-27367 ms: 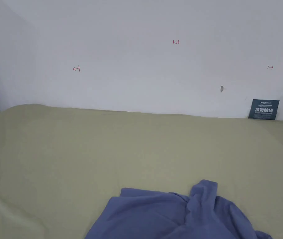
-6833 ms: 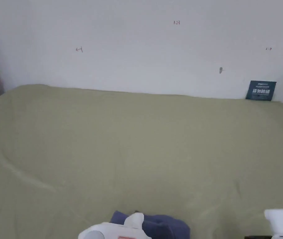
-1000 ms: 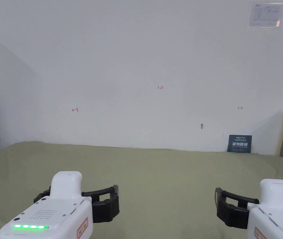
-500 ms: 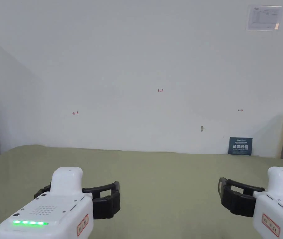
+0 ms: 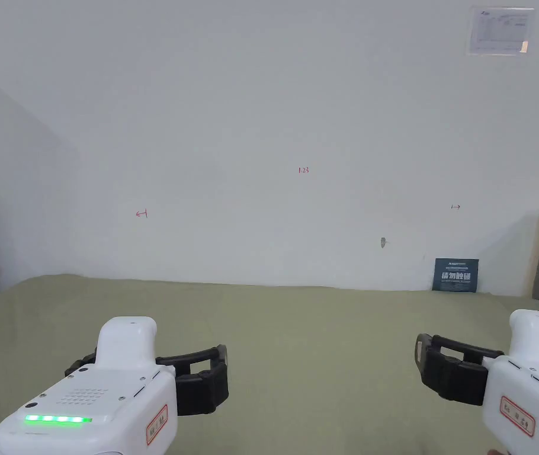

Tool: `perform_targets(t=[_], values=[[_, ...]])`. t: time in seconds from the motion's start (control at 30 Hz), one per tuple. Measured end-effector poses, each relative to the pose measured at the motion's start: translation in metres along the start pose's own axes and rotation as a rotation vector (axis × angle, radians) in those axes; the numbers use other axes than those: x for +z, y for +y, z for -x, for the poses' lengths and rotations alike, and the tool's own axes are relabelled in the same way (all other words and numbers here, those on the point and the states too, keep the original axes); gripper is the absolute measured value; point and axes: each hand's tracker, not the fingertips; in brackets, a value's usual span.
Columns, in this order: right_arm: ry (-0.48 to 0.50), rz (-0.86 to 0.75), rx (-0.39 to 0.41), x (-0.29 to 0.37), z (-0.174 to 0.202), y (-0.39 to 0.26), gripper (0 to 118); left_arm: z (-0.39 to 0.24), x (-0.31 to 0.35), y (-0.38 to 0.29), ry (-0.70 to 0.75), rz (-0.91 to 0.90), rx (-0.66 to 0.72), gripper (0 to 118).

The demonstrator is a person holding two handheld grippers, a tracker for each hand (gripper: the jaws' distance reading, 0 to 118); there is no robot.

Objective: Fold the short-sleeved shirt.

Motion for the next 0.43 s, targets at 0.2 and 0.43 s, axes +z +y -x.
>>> perform_targets(t=[0.2, 0.43], values=[[-0.071, 0.031, -0.005, -0.0039, 0.0000, -0.0006, 118, -0.0029, 0.0025, 0.0010, -0.002, -0.001, -0.006, 118], [-0.080, 0.001, -0.006, -0.0021, -0.0036, -0.0091, 118, -0.0001, 0.0040, 0.0035, 0.019, -0.022, -0.007, 118]])
